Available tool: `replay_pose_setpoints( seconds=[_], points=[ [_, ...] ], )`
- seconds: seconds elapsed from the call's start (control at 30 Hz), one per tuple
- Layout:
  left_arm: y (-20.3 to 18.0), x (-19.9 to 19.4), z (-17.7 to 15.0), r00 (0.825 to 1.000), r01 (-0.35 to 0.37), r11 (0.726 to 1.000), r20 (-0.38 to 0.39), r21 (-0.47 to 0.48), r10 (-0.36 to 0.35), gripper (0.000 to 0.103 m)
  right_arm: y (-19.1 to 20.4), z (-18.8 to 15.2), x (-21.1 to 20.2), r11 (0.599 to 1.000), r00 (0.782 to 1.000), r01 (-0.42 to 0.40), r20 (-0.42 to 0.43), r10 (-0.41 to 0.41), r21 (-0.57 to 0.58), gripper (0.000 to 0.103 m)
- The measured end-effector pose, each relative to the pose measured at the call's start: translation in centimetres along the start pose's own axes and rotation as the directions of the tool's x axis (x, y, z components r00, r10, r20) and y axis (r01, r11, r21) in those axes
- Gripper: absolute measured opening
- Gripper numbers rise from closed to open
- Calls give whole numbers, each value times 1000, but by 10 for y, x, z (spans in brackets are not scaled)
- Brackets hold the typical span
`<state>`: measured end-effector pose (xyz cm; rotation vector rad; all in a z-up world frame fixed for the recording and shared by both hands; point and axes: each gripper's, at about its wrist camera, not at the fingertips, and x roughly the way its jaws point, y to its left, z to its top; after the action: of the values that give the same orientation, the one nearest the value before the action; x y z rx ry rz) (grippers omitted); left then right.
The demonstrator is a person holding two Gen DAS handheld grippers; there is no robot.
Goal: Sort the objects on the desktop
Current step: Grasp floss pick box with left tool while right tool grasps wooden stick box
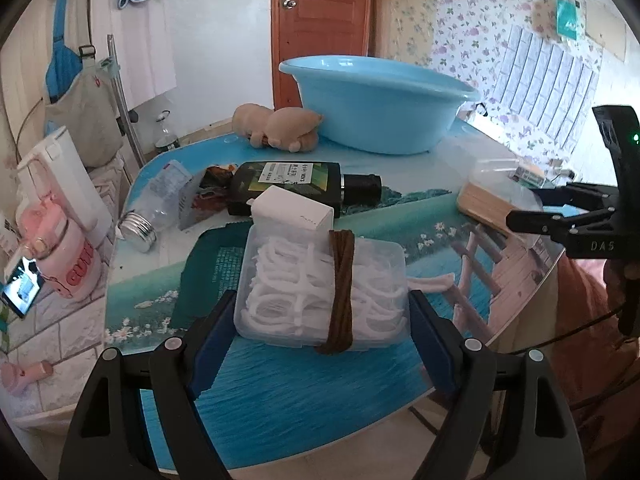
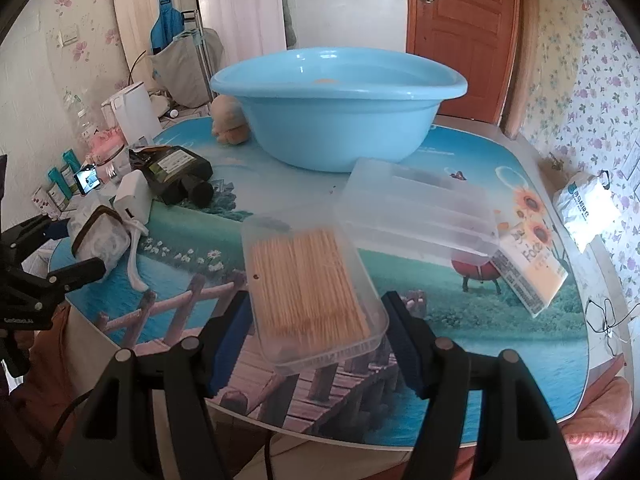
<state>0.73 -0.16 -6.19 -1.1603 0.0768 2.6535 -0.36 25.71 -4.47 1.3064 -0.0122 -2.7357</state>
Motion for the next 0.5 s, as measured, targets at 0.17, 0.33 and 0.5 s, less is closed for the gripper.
replay_pose_setpoints(
  seconds=[0.17,0.33,0.5],
  points=[
    [0,5,1,1000,12,1000,4,14,-12,82,4,3,5,1000,1000,2,-5,-2,-10,66],
    [1,11,3,1000,31,999,7,13,-31,88,8,6,14,1000,1000,10,-27,-10,-13,66],
    [1,18,5,999,34,999,10,27,-34,90,16,9,23,999,999,23,-41,-24,-39,66]
  ],
)
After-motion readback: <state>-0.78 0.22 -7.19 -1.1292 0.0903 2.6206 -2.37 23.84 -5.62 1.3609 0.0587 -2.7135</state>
